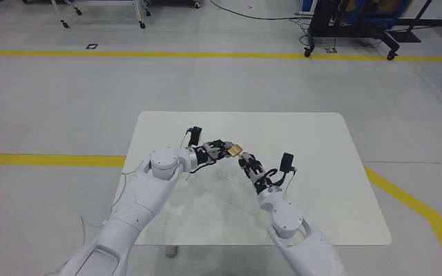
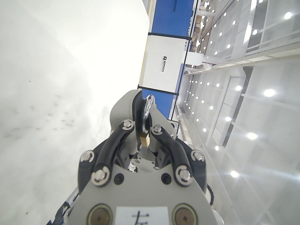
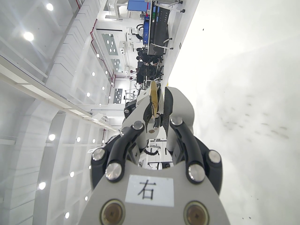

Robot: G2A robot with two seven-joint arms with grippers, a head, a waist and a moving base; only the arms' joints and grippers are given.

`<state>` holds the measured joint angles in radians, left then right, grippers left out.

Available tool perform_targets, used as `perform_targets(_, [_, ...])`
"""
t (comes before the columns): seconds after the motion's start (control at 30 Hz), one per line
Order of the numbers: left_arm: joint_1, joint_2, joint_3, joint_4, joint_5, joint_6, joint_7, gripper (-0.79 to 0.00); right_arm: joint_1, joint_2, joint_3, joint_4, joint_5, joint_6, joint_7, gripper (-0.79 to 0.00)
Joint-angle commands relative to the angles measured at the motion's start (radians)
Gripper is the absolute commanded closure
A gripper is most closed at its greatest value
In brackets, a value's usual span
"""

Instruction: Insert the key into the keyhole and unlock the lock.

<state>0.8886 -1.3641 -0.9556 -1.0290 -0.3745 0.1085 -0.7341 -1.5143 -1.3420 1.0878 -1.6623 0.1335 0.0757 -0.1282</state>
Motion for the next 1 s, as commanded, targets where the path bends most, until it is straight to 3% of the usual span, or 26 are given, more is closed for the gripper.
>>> perform_targets(0.0, [0.003, 0.001, -0.003, -0.001, 0.001, -0.012, -0.005, 0.000, 0.006, -0.002, 0.000, 0.008, 0.009, -0.001, 0.007, 0.000])
perform_targets(0.3, [0.019, 0.004, -0.016, -0.019, 0.008, -0.065, -0.023, 0.000, 0.005, -0.007, 0.021, 0.018, 0.111, -0.054, 0.083, 0.000])
perform_targets(0.6, [0.041, 0.007, -0.035, -0.037, 0.004, -0.125, -0.021, 0.000, -0.013, -0.015, 0.072, 0.020, 0.383, -0.078, 0.194, 0.000])
perform_targets(0.77, [0.049, 0.008, -0.042, -0.045, 0.005, -0.143, -0.011, 0.000, -0.019, -0.015, 0.113, 0.026, 0.587, -0.021, 0.301, 0.000])
perform_targets(0.97, [0.057, 0.008, -0.050, -0.052, 0.001, -0.163, -0.005, 0.000, -0.017, -0.011, 0.146, 0.034, 0.685, 0.066, 0.360, 0.000])
